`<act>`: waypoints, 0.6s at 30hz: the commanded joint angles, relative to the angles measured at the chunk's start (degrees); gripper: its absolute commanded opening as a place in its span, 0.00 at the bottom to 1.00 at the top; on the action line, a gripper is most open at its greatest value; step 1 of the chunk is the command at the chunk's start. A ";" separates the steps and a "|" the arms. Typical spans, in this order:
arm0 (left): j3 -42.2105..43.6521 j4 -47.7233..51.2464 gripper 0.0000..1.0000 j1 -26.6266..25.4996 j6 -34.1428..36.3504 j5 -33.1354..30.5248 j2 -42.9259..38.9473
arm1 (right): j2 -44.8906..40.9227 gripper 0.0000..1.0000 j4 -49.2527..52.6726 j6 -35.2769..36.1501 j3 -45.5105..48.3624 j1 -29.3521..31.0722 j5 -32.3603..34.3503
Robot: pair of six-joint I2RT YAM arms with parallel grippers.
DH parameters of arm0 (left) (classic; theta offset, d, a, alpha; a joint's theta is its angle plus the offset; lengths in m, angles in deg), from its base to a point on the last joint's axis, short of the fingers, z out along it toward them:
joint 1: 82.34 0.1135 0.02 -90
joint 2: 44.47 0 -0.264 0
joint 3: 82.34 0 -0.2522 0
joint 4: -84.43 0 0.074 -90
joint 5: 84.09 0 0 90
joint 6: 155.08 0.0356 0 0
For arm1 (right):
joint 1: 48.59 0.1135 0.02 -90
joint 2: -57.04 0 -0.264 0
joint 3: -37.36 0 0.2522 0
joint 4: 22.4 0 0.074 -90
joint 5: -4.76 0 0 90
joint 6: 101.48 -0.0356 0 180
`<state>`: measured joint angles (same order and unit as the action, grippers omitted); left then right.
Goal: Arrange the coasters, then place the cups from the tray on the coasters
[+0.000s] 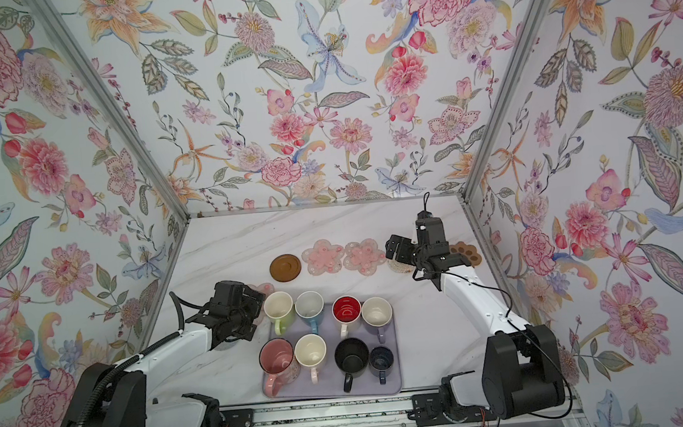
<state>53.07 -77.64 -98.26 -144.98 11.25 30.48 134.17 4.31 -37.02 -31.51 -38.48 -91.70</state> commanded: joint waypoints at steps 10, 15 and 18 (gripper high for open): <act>-3.87 1.86 0.99 6.01 8.43 -4.84 -1.55 | -1.38 0.99 1.66 0.75 -1.75 0.32 1.05; -2.75 4.56 0.99 4.14 5.73 -2.44 -4.56 | -1.10 0.99 1.31 0.76 -1.53 0.31 0.83; -2.09 6.44 0.99 2.40 3.53 -1.52 -6.28 | -0.93 0.99 1.07 0.75 -1.43 0.27 0.74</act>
<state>50.38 -75.17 -94.56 -139.25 8.15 25.98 133.75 5.12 -37.00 -31.58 -38.48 -91.68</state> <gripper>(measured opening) 0.989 0.992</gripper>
